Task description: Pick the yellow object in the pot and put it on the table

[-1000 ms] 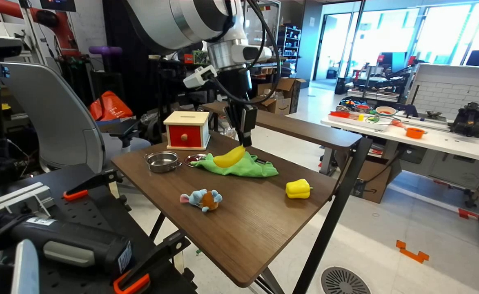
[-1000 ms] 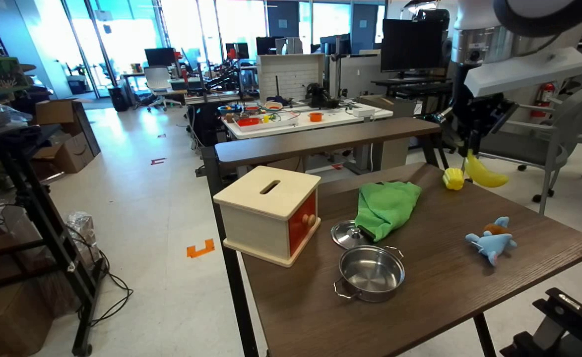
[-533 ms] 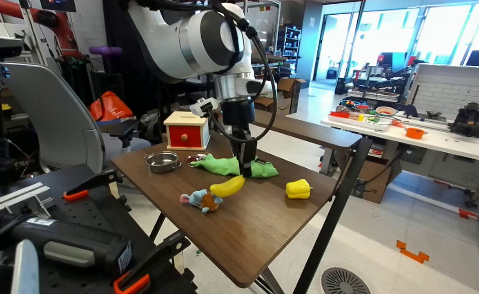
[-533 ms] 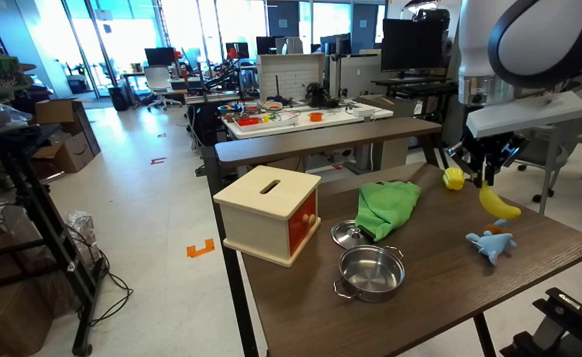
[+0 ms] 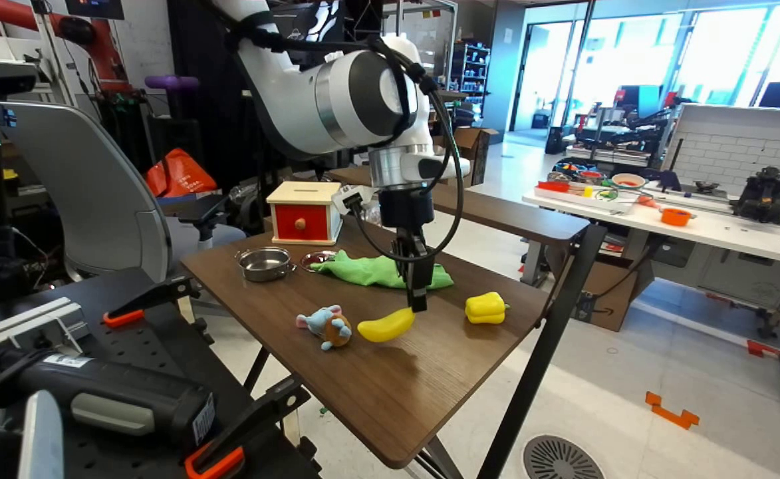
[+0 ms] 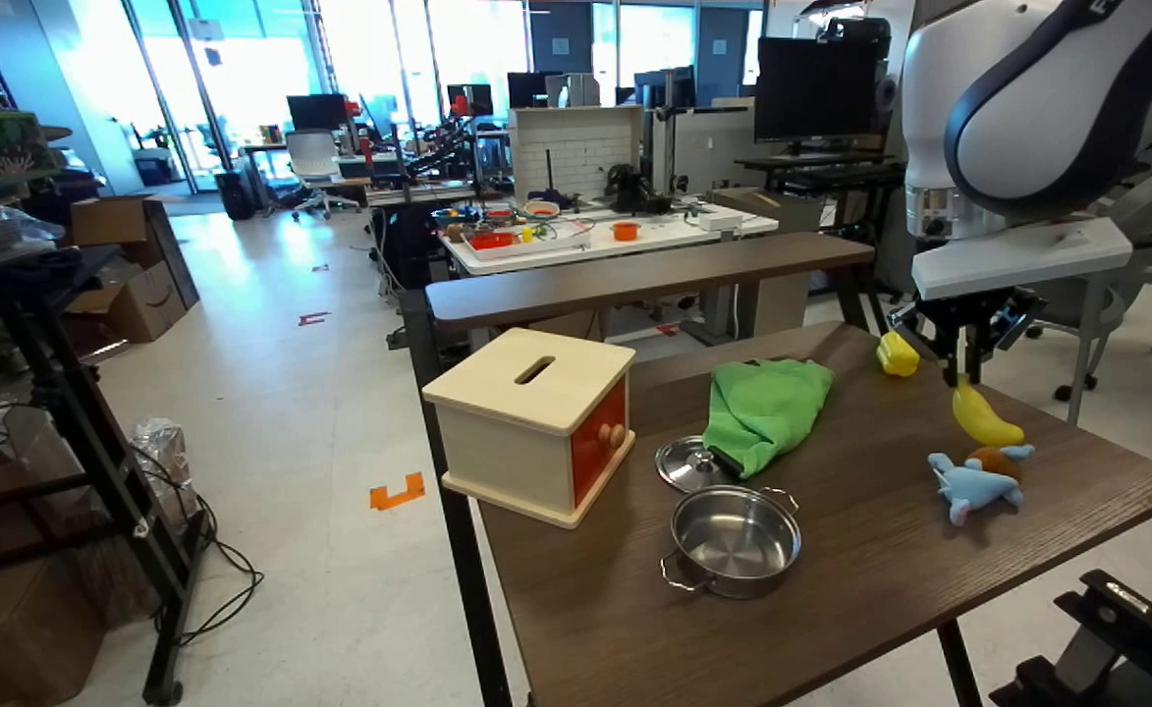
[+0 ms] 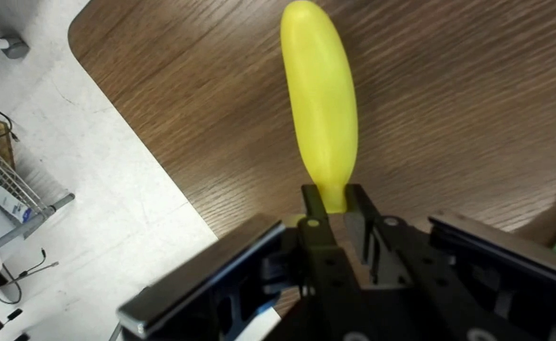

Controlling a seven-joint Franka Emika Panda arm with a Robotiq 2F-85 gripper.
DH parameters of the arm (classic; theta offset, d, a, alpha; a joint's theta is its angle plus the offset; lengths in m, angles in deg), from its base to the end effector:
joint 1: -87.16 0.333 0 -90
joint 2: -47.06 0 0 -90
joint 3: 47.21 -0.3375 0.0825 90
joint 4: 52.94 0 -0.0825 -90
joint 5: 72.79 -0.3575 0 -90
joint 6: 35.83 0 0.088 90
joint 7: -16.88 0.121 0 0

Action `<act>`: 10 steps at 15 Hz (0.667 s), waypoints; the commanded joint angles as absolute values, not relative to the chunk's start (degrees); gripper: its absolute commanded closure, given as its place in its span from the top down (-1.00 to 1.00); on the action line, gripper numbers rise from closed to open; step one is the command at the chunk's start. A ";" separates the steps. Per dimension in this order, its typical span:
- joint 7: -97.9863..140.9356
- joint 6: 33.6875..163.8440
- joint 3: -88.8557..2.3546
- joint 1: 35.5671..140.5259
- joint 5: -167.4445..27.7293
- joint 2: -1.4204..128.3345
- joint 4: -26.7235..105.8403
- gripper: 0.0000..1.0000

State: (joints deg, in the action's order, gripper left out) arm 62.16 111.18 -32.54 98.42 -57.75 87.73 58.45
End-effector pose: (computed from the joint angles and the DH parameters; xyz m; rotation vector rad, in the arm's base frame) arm 0.6029 -0.0296 0.1418 2.7166 -0.7941 0.0462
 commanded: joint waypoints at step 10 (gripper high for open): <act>63.68 102.71 -32.46 97.26 -59.56 92.60 50.16 0.43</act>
State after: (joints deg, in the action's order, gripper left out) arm 64.14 105.38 -32.02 98.02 -57.85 91.74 52.63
